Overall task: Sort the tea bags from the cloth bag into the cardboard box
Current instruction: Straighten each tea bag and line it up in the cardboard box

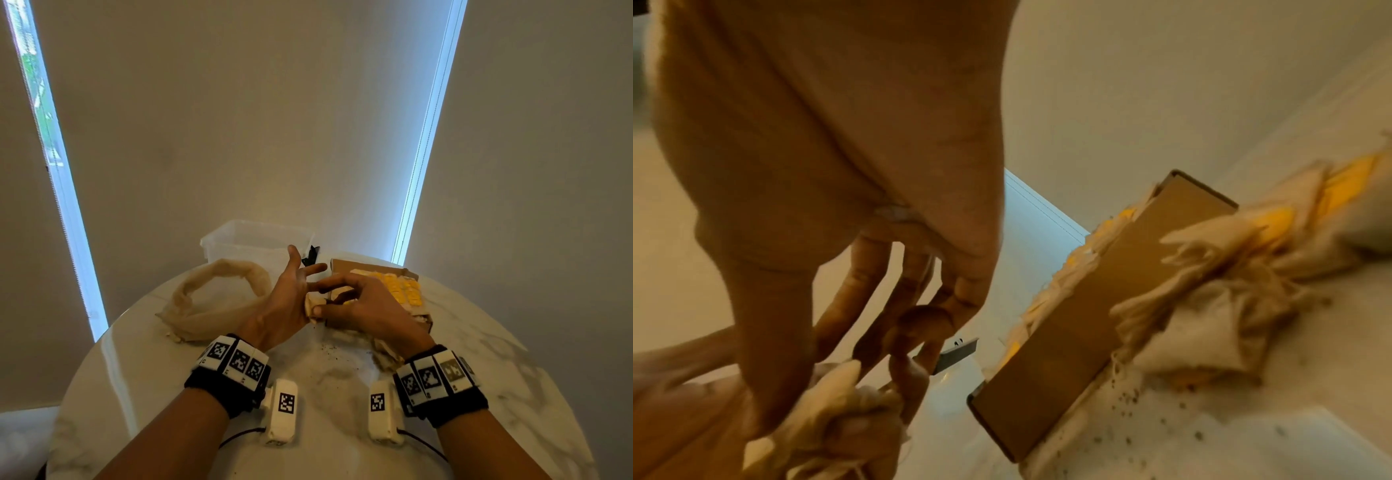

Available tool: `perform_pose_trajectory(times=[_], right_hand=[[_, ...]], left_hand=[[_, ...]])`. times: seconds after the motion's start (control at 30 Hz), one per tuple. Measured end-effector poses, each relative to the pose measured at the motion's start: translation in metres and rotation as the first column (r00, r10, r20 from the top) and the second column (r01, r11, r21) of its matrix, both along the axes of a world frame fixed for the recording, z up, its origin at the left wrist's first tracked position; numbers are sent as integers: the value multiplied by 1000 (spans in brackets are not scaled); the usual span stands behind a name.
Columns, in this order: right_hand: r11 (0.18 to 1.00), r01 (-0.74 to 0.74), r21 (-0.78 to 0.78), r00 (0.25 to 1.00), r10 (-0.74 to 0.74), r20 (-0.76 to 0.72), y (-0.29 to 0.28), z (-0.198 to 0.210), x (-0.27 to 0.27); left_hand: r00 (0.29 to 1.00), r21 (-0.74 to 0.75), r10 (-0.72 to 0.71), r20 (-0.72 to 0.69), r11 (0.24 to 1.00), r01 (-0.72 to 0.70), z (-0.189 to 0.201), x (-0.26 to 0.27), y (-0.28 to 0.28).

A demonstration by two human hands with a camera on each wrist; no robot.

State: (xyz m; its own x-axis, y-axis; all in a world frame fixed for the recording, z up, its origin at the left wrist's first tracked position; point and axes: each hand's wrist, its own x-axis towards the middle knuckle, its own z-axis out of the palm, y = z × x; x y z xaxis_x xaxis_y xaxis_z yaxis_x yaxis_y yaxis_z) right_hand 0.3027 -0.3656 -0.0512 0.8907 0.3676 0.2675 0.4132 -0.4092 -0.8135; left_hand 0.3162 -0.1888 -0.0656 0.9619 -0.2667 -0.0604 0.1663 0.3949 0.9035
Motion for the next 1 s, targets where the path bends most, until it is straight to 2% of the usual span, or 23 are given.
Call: perform_pose_trajectory(times=[0.17,0.27,0.4,0.5,0.63,0.7,0.8,0.9,1.0], right_hand=[[1000,15,13,1000,-15,1,2,-11,6],[984,52,172,997,-42,-61,-3,-15,10],[892,181,415,977,-117,-177,-12,-21,16],[835,226,501,963,-115,-244,-16,-29,22],[817,219,533,953,-62,-296,-14,-32,25],[814,209,542,951,-40,-308,-14,-30,24],[825,233,516,957,-100,-272,-19,-28,25],[845,257,468,960,-166,-227,-22,-23,25],[895,188,405,972,-109,-210,-21,-22,21]], left_hand=[[1000,11,-21,1,1000,21,-2,0,-6],[1000,53,-3,18,999,2,-2,3,-6],[993,258,31,117,964,-61,-4,5,-4],[965,425,71,252,888,-177,-12,6,0],[921,427,138,364,854,-297,-16,7,2],[908,409,189,374,845,-344,-17,9,4],[904,389,228,362,844,-369,-20,12,10],[912,452,177,369,824,-343,-19,13,12],[930,557,54,364,787,-264,-18,13,9]])
